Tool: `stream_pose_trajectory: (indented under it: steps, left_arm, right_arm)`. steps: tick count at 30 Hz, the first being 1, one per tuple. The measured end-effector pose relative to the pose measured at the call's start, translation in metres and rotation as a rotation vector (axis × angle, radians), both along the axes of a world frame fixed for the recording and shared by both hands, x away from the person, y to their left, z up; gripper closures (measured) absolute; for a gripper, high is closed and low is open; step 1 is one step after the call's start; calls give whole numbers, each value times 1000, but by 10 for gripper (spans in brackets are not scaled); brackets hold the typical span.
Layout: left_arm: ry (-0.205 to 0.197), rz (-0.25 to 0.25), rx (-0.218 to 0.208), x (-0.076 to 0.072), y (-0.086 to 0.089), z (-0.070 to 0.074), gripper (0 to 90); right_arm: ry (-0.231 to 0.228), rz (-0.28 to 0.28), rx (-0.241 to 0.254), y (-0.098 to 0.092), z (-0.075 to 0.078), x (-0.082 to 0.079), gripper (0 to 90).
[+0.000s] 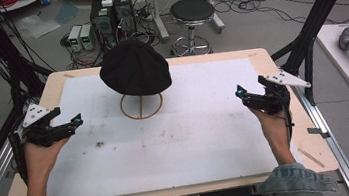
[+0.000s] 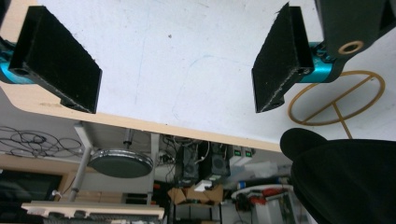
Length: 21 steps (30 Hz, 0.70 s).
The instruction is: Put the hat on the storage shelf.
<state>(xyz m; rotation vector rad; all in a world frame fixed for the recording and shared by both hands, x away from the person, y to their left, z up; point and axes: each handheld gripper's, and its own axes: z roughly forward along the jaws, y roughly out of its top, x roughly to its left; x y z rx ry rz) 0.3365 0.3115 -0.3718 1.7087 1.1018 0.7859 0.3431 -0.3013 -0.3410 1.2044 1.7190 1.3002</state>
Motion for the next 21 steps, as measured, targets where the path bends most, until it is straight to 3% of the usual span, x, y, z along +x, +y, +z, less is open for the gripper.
stream_pose_trajectory:
  steps: [9, 21]
  left_arm:
    - [5, 1, 4, 1, -1, -3, 205]
    - [5, -2, -2, 2, -2, -4, 205]
  right_arm:
    - [30, -9, 29, -8, -25, -7, 159]
    - [32, -15, 39, -11, -27, -9, 159]
